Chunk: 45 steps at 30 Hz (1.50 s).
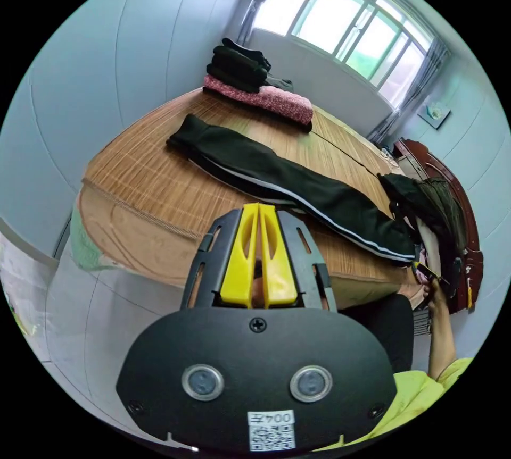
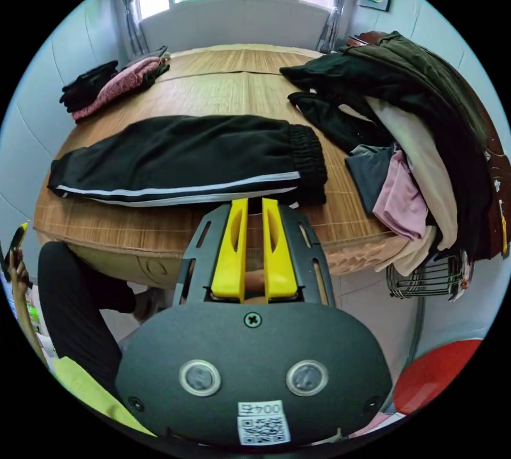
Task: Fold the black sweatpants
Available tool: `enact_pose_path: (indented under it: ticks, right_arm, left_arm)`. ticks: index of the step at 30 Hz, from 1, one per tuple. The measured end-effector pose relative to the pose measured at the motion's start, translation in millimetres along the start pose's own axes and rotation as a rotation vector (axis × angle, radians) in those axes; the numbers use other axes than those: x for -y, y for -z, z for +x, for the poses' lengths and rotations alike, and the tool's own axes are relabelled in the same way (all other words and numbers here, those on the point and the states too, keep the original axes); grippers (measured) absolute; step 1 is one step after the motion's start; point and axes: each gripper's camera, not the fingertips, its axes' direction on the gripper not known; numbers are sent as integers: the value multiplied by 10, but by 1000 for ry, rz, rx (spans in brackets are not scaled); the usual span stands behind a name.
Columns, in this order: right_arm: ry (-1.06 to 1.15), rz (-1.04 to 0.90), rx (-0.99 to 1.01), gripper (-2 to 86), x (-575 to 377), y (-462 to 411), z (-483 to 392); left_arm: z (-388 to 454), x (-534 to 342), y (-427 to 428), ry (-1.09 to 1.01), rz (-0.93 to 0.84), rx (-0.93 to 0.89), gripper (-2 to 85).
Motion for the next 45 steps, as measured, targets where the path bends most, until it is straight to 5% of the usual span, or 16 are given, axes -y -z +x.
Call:
enact_pose_path:
  ticks: [6, 15, 26, 36, 45]
  right_arm:
    - [-14, -97, -97, 52, -327, -303, -195]
    - [-111, -85, 67, 50, -878, 192, 343]
    - [-402, 174, 507, 106, -2057, 1110, 1753]
    - [-664, 196, 498, 165, -2214, 1274, 2381]
    - [-647, 157, 412, 152, -1757, 1319, 2288]
  left_arm:
    - [-613, -764, 457, 98, 58, 40, 2]
    - [-1059, -1216, 615, 122, 51, 78, 4]
    - [-1439, -749, -322, 161, -97, 144, 24]
    - [-2591, 58, -1294, 393, -117, 214, 100]
    - [-2836, 363, -1685, 341, 5, 234, 126]
